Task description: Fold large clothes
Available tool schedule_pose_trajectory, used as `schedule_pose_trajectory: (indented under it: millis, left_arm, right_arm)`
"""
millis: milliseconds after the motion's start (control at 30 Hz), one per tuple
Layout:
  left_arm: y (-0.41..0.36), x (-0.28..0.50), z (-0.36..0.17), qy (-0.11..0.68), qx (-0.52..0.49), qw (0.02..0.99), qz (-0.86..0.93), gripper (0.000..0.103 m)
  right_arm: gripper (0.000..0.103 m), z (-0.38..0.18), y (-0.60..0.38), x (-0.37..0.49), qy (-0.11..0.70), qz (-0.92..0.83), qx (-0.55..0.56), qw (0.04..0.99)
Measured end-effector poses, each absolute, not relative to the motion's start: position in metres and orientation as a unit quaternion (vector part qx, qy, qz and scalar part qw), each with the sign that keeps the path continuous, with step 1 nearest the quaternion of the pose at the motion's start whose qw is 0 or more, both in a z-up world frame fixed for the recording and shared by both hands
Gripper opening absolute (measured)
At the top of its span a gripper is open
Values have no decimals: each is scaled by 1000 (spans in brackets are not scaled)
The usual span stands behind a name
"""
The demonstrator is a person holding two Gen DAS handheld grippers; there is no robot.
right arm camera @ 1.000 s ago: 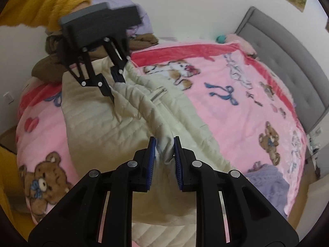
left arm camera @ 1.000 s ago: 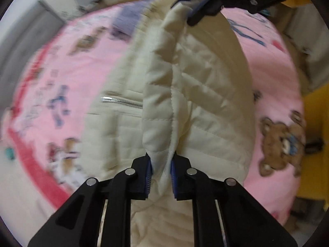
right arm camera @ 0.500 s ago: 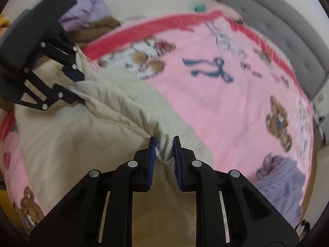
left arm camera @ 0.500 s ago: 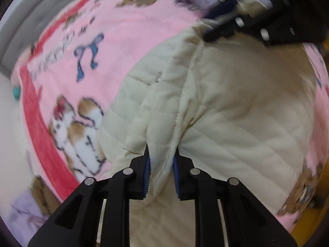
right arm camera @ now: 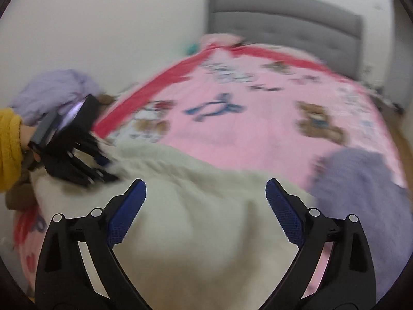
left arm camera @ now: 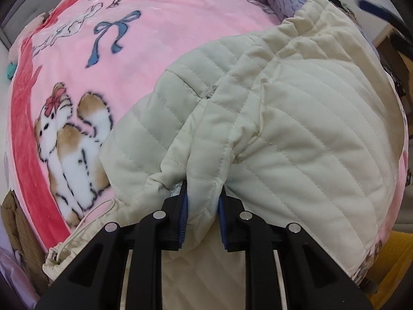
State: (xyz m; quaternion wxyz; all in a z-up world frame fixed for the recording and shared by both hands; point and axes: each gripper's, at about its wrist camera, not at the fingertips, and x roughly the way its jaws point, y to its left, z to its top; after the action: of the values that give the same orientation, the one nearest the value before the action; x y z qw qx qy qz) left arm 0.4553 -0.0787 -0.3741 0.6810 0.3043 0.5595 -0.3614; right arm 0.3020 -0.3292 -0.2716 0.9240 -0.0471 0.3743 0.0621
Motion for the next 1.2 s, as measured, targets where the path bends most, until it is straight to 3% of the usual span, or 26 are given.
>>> schedule_pose_trajectory:
  millis: [33, 167, 267, 367, 500, 700, 900, 1067, 1100, 1200]
  left_arm:
    - [-80, 453, -373, 556, 310, 682, -360, 21]
    - [-82, 450, -372, 550, 320, 684, -356, 21]
    - [-81, 449, -371, 551, 318, 686, -353, 22]
    - [-82, 446, -371, 546, 325, 691, -344, 22]
    - [-83, 444, -371, 545, 330, 693, -338, 22]
    - [-83, 439, -363, 525, 346, 699, -341, 23]
    - [-84, 436, -365, 523, 349, 692, -354, 25]
    - [-86, 433, -368, 511, 352, 696, -361, 27]
    - [-83, 430, -363, 495, 356, 703, -365, 30]
    - [-65, 423, -342, 465, 346, 730, -363, 63]
  right_arm:
    - [90, -277, -338, 296, 391, 51, -55, 917]
    - [66, -324, -375, 289, 496, 66, -3, 866]
    - [63, -343, -374, 295, 511, 79, -14, 856]
    - [23, -353, -371, 302, 532, 95, 3, 841]
    - [6, -349, -373, 296, 530, 88, -2, 843]
    - [4, -320, -389, 266, 499, 53, -13, 865]
    - [6, -370, -400, 265, 541, 32, 22, 840]
    - [16, -391, -402, 265, 540, 5, 63, 839]
    - [16, -388, -404, 263, 535, 5, 76, 841]
    - [23, -363, -412, 253, 510, 7, 106, 854]
